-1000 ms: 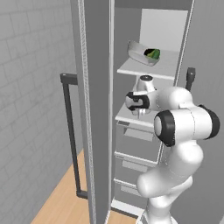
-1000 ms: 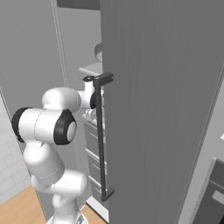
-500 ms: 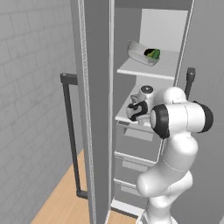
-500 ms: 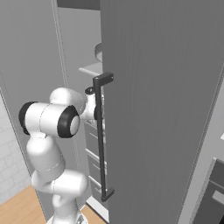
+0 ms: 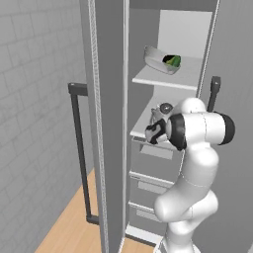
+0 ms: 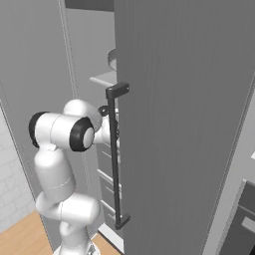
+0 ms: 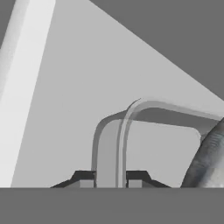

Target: Take the meat container that has the fish and place it on the second highest rack of the freezer. Then take the vegetable container that has the broccoli and avocado and place it on the highest rack of the freezer.

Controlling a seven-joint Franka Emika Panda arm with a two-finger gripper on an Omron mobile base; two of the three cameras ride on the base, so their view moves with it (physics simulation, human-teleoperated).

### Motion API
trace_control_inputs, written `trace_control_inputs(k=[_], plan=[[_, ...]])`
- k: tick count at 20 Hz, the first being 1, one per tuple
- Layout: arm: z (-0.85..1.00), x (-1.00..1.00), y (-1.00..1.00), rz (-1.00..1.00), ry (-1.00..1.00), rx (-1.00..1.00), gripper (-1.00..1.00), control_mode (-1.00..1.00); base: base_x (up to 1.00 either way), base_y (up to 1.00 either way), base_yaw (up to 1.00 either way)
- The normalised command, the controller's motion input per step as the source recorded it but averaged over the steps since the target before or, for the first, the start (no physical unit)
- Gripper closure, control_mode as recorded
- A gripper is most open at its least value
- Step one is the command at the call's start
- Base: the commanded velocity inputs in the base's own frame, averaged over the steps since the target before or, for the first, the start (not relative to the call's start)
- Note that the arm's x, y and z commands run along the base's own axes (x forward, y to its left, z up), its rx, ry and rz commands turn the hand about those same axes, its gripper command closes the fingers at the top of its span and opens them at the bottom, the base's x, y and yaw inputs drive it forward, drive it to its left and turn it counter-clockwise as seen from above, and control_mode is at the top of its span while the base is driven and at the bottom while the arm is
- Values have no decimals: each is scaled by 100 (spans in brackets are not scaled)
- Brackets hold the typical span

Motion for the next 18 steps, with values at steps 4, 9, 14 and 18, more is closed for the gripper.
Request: trace_control_inputs(k=[4, 9, 14, 18], plan=[[3, -1, 0, -5, -12, 0, -100, -100, 0, 0, 0], [69, -56, 13, 0, -9, 0, -100, -100, 0, 0, 0], [100, -98, 30, -2, 1, 0, -100, -100, 0, 0, 0], [100, -78, 18, -6, 7, 0, -100, -100, 0, 0, 0]])
